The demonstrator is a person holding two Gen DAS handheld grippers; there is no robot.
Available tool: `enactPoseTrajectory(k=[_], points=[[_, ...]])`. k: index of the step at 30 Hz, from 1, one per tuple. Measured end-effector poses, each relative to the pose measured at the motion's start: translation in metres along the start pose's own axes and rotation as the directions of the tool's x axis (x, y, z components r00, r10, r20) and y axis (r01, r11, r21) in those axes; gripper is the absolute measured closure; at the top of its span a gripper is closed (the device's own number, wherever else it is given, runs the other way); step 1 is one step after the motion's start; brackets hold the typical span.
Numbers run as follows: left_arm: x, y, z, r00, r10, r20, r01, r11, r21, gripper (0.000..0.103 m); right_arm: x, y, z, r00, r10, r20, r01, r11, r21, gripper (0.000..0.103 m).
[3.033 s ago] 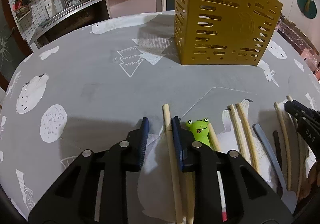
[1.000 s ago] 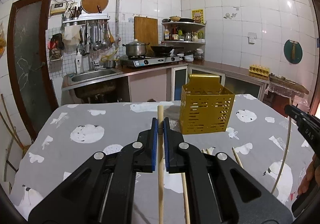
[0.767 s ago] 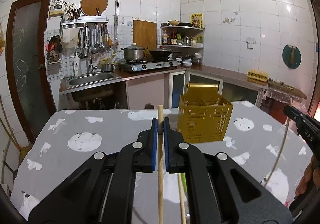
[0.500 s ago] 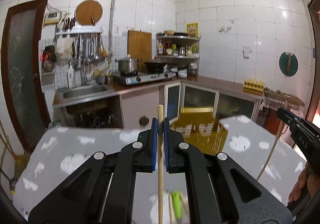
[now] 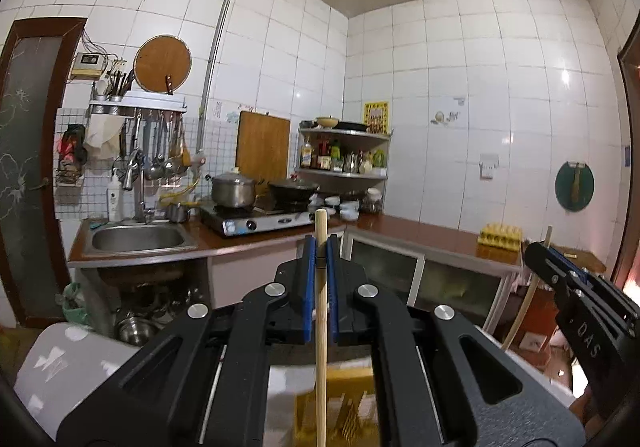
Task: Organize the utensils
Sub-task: 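Carry the chopstick with the left gripper and drop it into the yellow holder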
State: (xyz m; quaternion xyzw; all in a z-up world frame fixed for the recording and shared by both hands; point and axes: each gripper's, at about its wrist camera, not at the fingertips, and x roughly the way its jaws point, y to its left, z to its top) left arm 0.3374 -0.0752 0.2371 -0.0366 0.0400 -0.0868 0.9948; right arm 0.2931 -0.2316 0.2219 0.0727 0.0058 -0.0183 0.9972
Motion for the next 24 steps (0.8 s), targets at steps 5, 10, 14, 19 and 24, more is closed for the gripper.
enactPoseTrajectory(k=[5, 10, 14, 19, 24], points=[[0.049, -0.003, -0.011, 1.0, -0.015, -0.019, 0.014, 1.0, -0.023, 0.098, 0.041, 0.005, -0.008, 1.0, 0.005, -0.012, -0.005, 1.0, 0.0, 0.097], [0.087, 0.002, -0.062, 0.995, -0.024, -0.097, 0.021, 0.999, -0.039, 0.098, 0.073, 0.0, -0.051, 0.997, 0.006, -0.078, -0.007, 1.0, -0.009, 0.097], [0.097, 0.006, -0.097, 0.987, -0.007, -0.16, 0.004, 1.0, -0.019, 0.098, 0.087, -0.003, -0.083, 0.989, 0.005, -0.145, -0.01, 0.999, -0.034, 0.097], [0.081, 0.013, -0.097, 0.982, -0.007, -0.188, 0.006, 1.0, -0.005, 0.071, 0.082, -0.009, -0.097, 0.978, 0.009, -0.21, -0.014, 1.0, -0.023, 0.096], [0.028, 0.026, -0.067, 0.994, 0.037, -0.103, -0.036, 0.999, 0.013, 0.02, 0.046, -0.019, -0.079, 0.98, -0.022, -0.199, 0.017, 0.999, -0.027, 0.041]])
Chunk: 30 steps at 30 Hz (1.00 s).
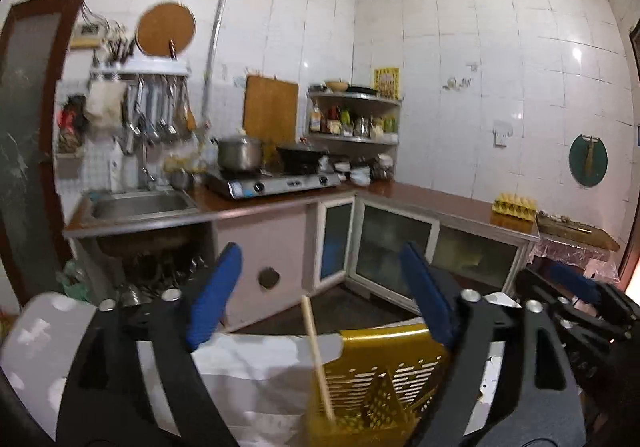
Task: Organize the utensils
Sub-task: 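Carry the chopstick with the left gripper and drop it into the yellow holder, then return the open left gripper to the chopsticks on the table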
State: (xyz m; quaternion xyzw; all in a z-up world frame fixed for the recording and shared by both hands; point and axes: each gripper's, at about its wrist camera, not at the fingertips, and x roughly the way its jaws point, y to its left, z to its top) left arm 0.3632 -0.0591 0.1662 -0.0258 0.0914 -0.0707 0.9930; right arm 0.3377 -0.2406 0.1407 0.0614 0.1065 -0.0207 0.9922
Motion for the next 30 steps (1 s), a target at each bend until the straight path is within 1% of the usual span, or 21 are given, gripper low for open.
enactPoseTrajectory(k=[1, 4, 5, 7, 9, 11, 13, 15, 17, 19, 21, 23, 24, 25, 26, 27, 30], points=[[-0.015, 0.006, 0.005, 1.0, 0.001, 0.004, -0.001, 1.0, 0.0, 0.019, -0.012, -0.001, 0.002, 1.0, -0.015, 0.004, 0.015, 1.0, -0.011, 0.041], [-0.047, 0.02, 0.011, 1.0, 0.011, 0.007, -0.011, 1.0, 0.0, 0.011, -0.037, -0.005, 0.004, 1.0, -0.023, -0.009, 0.023, 1.0, -0.014, 0.041], [-0.058, 0.024, 0.01, 1.0, 0.019, 0.01, -0.019, 1.0, 0.004, 0.006, -0.048, -0.007, 0.003, 0.999, -0.027, -0.017, 0.027, 1.0, -0.014, 0.041], [-0.08, 0.032, 0.008, 0.999, 0.034, 0.011, -0.034, 0.999, 0.009, 0.005, -0.067, -0.009, -0.003, 0.999, -0.035, -0.031, 0.035, 0.999, -0.017, 0.041], [-0.096, 0.04, 0.001, 0.999, 0.05, -0.009, -0.05, 0.999, 0.01, 0.005, -0.08, -0.011, -0.01, 0.998, -0.039, -0.047, 0.039, 0.999, -0.012, 0.039], [-0.11, 0.048, -0.012, 0.997, 0.068, -0.04, -0.067, 0.998, 0.018, 0.005, -0.091, -0.011, -0.019, 0.997, -0.038, -0.066, 0.038, 0.999, -0.002, 0.038], [-0.116, 0.054, -0.025, 0.995, 0.076, -0.069, -0.075, 0.997, 0.01, 0.005, -0.097, -0.011, -0.034, 0.994, -0.04, -0.098, 0.04, 0.999, 0.003, 0.038], [-0.116, 0.061, -0.042, 0.989, 0.073, -0.126, -0.074, 0.997, -0.006, 0.005, -0.098, -0.01, -0.049, 0.99, -0.046, -0.134, 0.047, 0.999, 0.005, 0.038], [-0.112, 0.066, -0.063, 0.979, 0.077, -0.187, -0.082, 0.997, -0.016, 0.005, -0.094, -0.011, -0.067, 0.982, -0.039, -0.184, 0.045, 0.999, 0.03, 0.038], [-0.104, 0.07, -0.083, 0.966, 0.083, -0.246, -0.087, 0.996, -0.005, 0.005, -0.09, -0.012, -0.084, 0.974, -0.035, -0.223, 0.045, 0.998, 0.044, 0.038], [-0.094, 0.074, -0.101, 0.947, 0.074, -0.312, -0.084, 0.996, -0.019, 0.005, -0.085, -0.01, -0.102, 0.964, -0.045, -0.262, 0.057, 0.998, 0.036, 0.038], [-0.083, 0.081, -0.125, 0.92, 0.054, -0.389, -0.075, 0.996, -0.038, 0.005, -0.079, -0.006, -0.118, 0.953, -0.054, -0.297, 0.062, 0.998, 0.017, 0.038], [-0.079, 0.083, -0.134, 0.91, 0.055, -0.411, -0.077, 0.996, -0.038, 0.005, -0.075, -0.005, -0.126, 0.948, -0.061, -0.312, 0.067, 0.998, 0.008, 0.038], [-0.074, 0.084, -0.146, 0.893, 0.057, -0.446, -0.082, 0.996, -0.037, 0.005, -0.072, -0.005, -0.129, 0.944, -0.064, -0.323, 0.068, 0.998, 0.003, 0.038], [-0.071, 0.084, -0.153, 0.885, 0.059, -0.463, -0.084, 0.996, -0.035, 0.005, -0.067, -0.003, -0.137, 0.937, -0.068, -0.342, 0.072, 0.997, -0.002, 0.038], [-0.067, 0.084, -0.164, 0.87, 0.064, -0.489, -0.086, 0.996, -0.023, 0.005, -0.063, -0.003, -0.142, 0.933, -0.071, -0.354, 0.074, 0.997, -0.005, 0.038], [-0.059, 0.076, -0.182, 0.84, 0.072, -0.538, -0.062, 0.997, 0.037, 0.005, -0.049, -0.001, -0.161, 0.91, -0.083, -0.407, 0.082, 0.996, -0.019, 0.038]])
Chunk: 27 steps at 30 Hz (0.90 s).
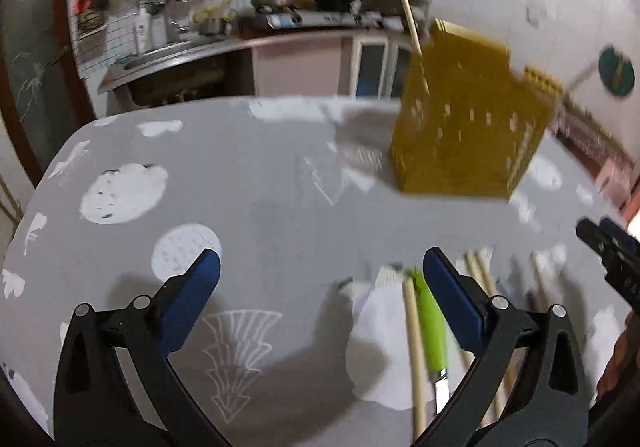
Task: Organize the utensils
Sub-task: 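Return the open left gripper to the chopsticks on the table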
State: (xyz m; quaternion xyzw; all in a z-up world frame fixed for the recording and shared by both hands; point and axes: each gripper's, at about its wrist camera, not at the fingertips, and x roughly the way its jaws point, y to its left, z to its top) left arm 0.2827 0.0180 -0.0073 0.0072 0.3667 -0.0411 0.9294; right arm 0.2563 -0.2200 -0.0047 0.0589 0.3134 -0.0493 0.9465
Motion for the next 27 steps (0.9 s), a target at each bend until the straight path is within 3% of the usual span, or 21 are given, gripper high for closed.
enactPoseTrajectory(k=[3, 10, 13, 17, 27], points=[[0.013, -0.006, -0.005, 0.999, 0.015, -0.037, -0.014, 0.999, 0.036, 0.005, 0.019, 0.003, -0.008, 0.998, -0.019, -0.06, 0.019, 1.0, -0.011, 0.038], [0.03, -0.005, -0.01, 0.993, 0.012, -0.12, -0.011, 1.0, 0.016, 0.005, 0.041, 0.012, -0.015, 0.986, -0.033, -0.16, 0.025, 0.998, -0.053, 0.04], [0.033, -0.008, -0.012, 0.991, 0.021, -0.135, -0.017, 0.999, 0.031, 0.005, 0.049, 0.017, -0.02, 0.977, -0.036, -0.21, 0.023, 0.998, -0.066, 0.058], [0.039, -0.014, -0.015, 0.986, 0.022, -0.164, -0.012, 0.998, 0.061, 0.01, 0.048, 0.015, -0.02, 0.976, -0.012, -0.215, 0.002, 0.999, -0.046, 0.061], [0.025, -0.032, -0.018, 0.994, 0.023, -0.105, -0.01, 0.992, 0.123, 0.012, 0.049, 0.011, -0.019, 0.975, 0.01, -0.22, -0.014, 1.0, -0.015, 0.061]])
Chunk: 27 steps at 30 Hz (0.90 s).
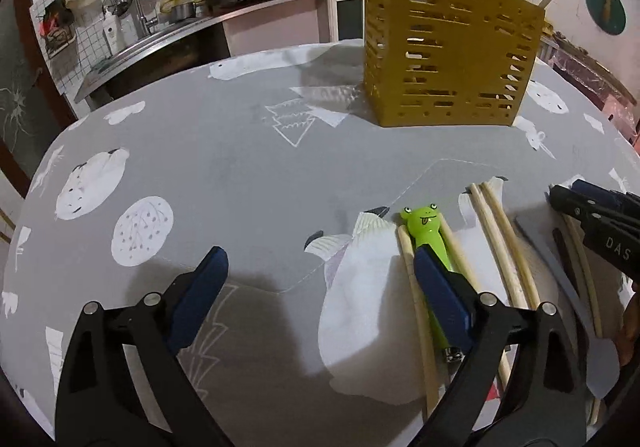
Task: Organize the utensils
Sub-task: 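Return the open left gripper to the chopsticks on the table, then close the left gripper on another wooden chopstick and lift it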
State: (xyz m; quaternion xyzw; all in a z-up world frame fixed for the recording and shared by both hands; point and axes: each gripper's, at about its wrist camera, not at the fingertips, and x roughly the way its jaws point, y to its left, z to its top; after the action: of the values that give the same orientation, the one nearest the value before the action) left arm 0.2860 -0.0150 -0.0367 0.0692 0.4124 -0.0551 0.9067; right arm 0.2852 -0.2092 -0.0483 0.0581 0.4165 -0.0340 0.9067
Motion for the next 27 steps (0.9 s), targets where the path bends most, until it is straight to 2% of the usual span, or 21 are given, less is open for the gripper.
enactPoseTrajectory(k=[3, 10, 13, 17, 23, 27], points=[[-0.001, -0.001, 0.0, 1.0, -0.006, -0.002, 0.006, 1.0, 0.005, 0.012, 0.0, -0.001, 0.0, 1.0, 0.002, 0.0, -0.002, 1.0, 0.006, 0.061], [0.01, -0.001, 0.0, 0.996, -0.052, -0.066, 0.051, 0.999, -0.019, 0.017, -0.001, -0.001, 0.0, 1.0, -0.005, 0.001, 0.005, 1.0, 0.005, 0.061], [0.013, -0.006, 0.004, 0.996, -0.047, -0.076, 0.045, 0.998, -0.032, 0.028, -0.001, 0.002, 0.0, 1.0, -0.023, -0.008, 0.023, 1.0, -0.001, 0.061], [0.014, -0.015, 0.012, 0.993, -0.062, -0.097, 0.06, 0.998, -0.022, 0.055, -0.002, 0.007, -0.001, 0.999, -0.047, -0.02, 0.047, 0.999, -0.007, 0.062], [0.012, -0.022, 0.009, 0.994, -0.053, -0.093, 0.052, 0.999, -0.017, 0.062, -0.007, 0.007, -0.007, 0.999, -0.046, -0.026, 0.047, 0.999, 0.019, 0.067], [0.013, -0.024, 0.01, 0.994, -0.054, -0.091, 0.053, 0.999, -0.01, 0.07, -0.003, 0.011, -0.003, 0.998, -0.058, -0.029, 0.058, 0.998, 0.01, 0.076]])
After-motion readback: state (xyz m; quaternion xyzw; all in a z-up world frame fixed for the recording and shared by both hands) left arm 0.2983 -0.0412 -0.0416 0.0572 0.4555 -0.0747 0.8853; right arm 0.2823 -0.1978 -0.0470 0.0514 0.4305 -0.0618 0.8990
